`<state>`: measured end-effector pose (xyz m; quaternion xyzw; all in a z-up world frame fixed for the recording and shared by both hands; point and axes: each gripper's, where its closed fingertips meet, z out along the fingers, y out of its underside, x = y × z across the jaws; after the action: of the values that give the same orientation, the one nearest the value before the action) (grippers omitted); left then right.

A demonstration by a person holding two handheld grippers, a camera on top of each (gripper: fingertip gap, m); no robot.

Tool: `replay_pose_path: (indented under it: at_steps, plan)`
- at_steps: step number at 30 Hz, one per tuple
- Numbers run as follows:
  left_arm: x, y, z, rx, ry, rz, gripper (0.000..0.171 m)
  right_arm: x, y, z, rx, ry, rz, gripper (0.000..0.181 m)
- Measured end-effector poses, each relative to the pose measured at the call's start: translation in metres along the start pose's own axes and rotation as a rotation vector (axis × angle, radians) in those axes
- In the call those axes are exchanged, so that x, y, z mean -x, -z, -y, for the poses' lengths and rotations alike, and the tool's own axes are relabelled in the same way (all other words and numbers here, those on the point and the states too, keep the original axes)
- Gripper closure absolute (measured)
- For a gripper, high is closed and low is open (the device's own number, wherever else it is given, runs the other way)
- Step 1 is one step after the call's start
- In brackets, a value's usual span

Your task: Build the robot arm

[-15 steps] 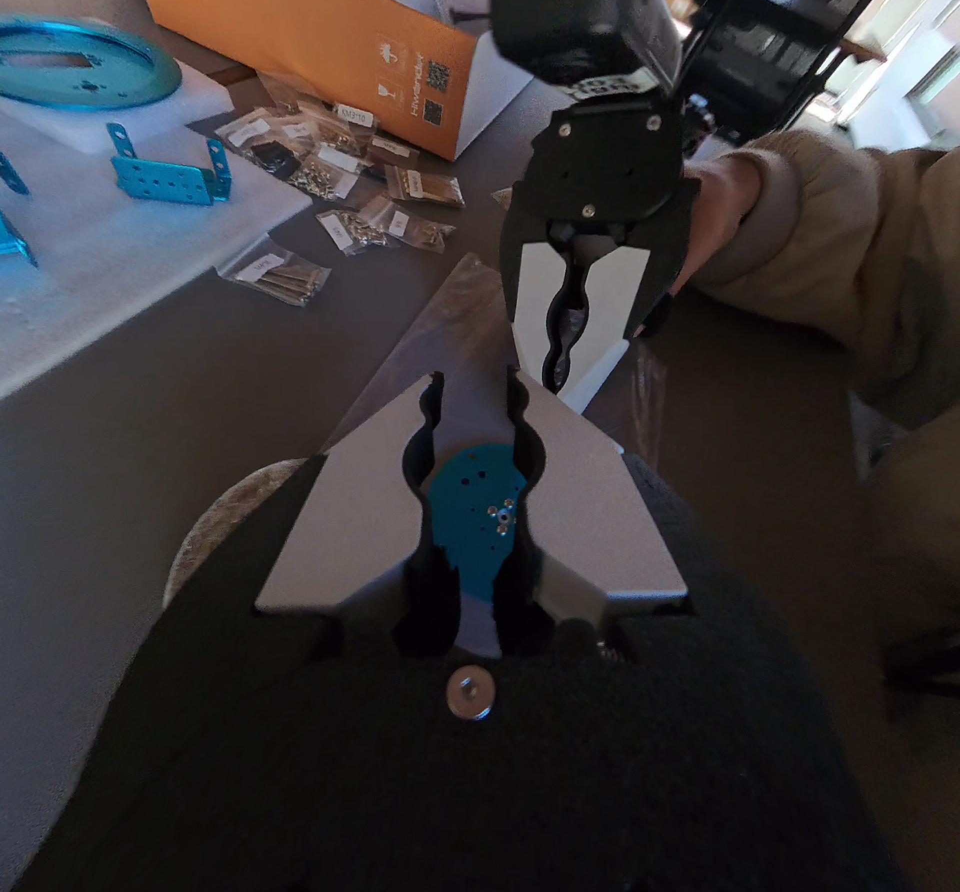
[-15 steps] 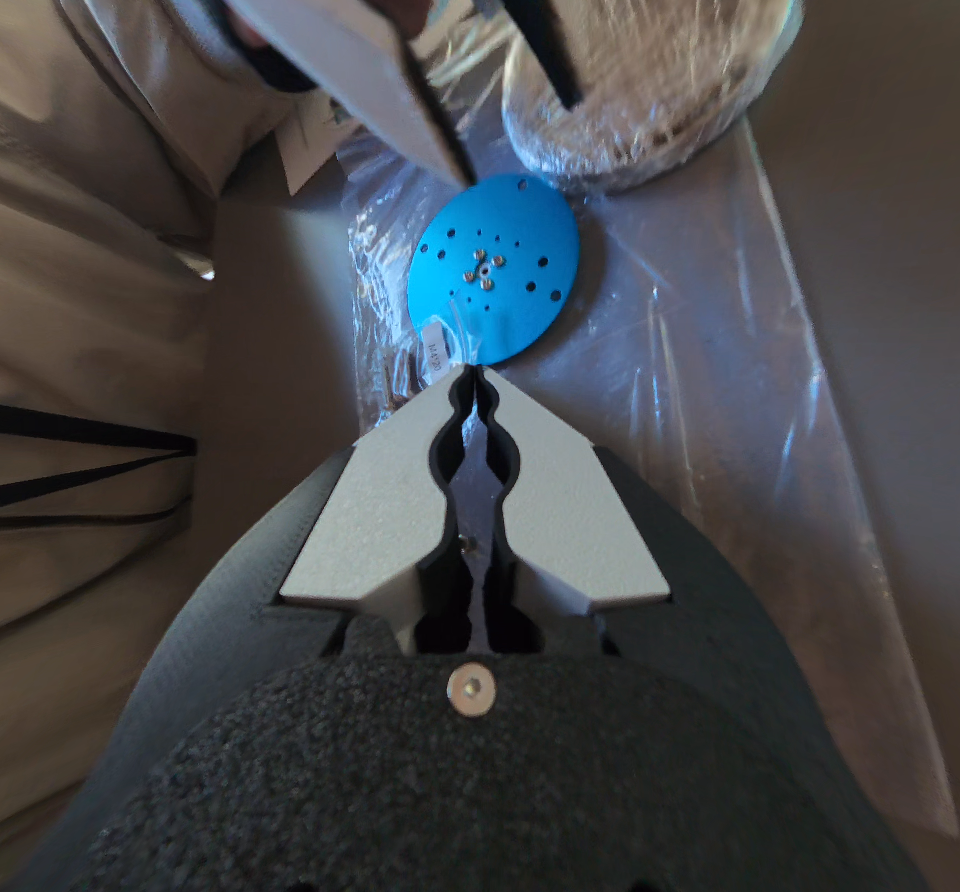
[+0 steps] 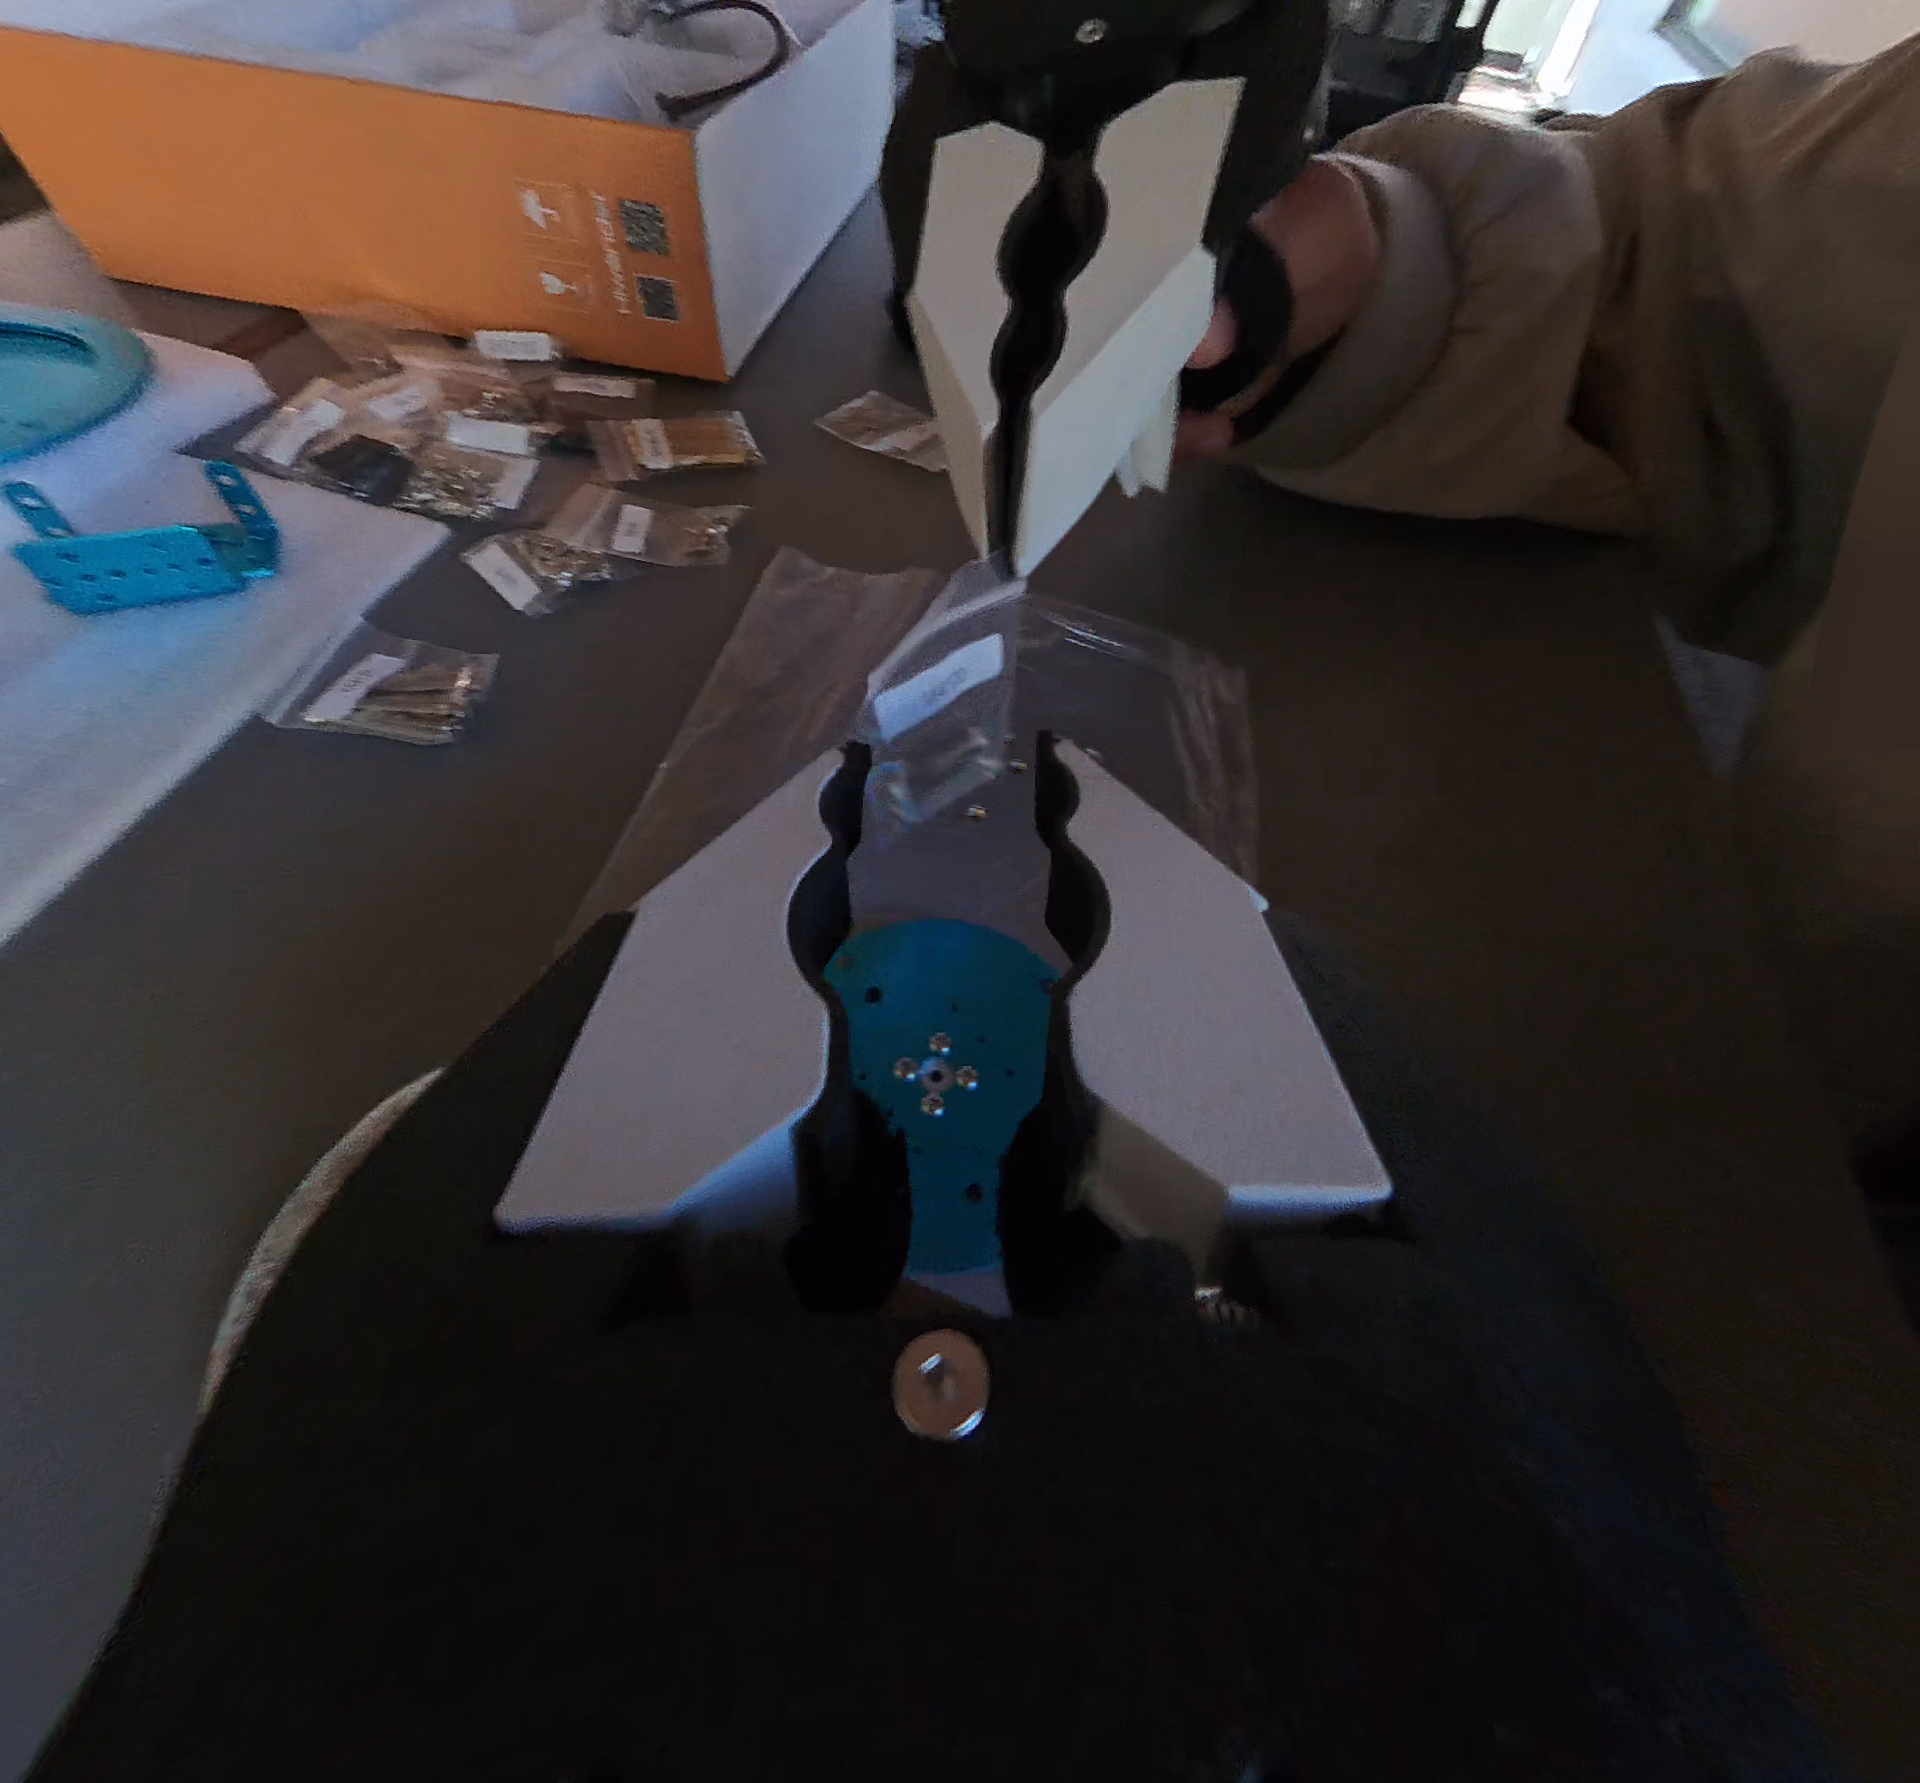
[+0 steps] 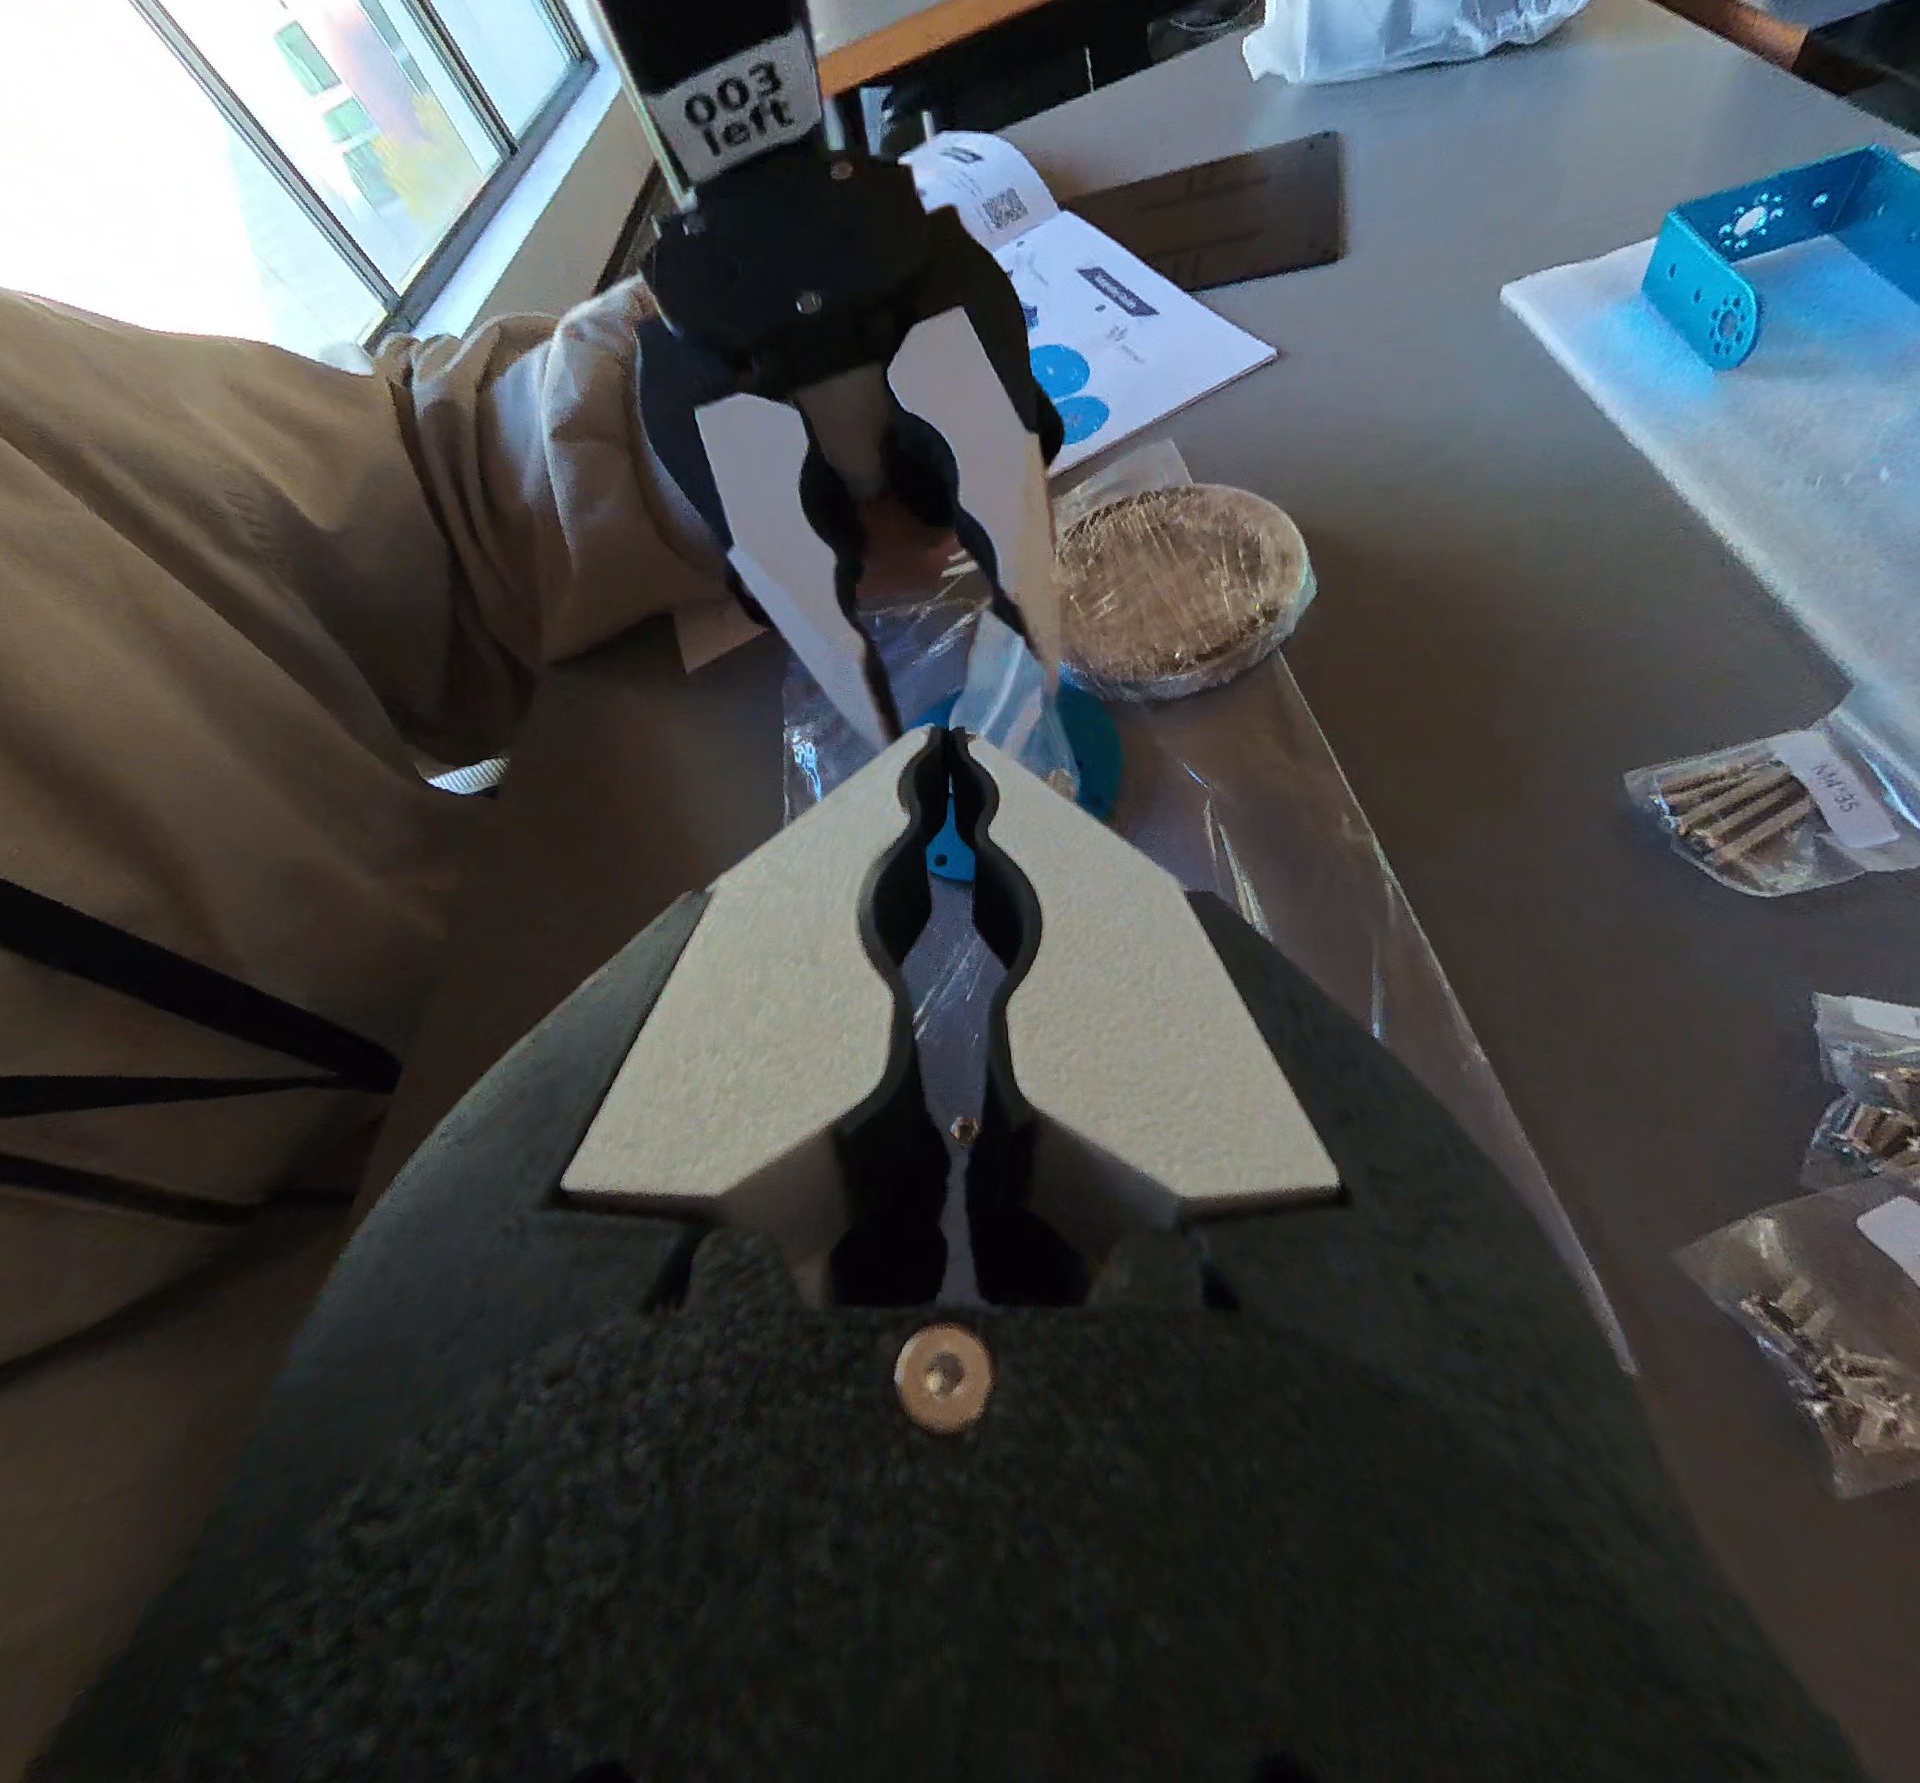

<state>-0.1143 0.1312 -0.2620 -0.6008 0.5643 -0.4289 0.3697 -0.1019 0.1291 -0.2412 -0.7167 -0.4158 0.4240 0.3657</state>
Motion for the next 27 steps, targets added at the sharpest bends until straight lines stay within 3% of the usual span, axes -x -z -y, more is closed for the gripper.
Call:
replay_pose_path:
  at_steps: [3,8,14,19,22,27]
  plan:
    - [0.009,0.004,0.008,-0.052,-0.005,0.048,0.139,0.0,0.001,0.003,-0.019,-0.014,0.013,0.181]
    - [-0.001,0.006,0.012,-0.117,0.011,-0.04,0.14,0.011,0.0,0.006,-0.037,-0.036,0.078,0.181]
    - [-0.01,0.005,0.019,-0.214,0.037,-0.104,0.171,0.014,-0.001,0.007,-0.039,-0.043,0.098,0.181]
    - [-0.011,0.005,0.013,-0.151,0.022,-0.105,0.171,0.01,-0.003,0.0,0.003,0.013,0.081,0.181]
    - [-0.012,0.004,0.011,-0.131,0.02,-0.109,0.171,0.008,0.001,0.006,-0.002,0.106,0.053,0.159]
    - [-0.016,-0.004,0.001,-0.068,-0.034,-0.082,0.171,0.007,0.003,0.009,0.017,0.106,0.022,0.167]
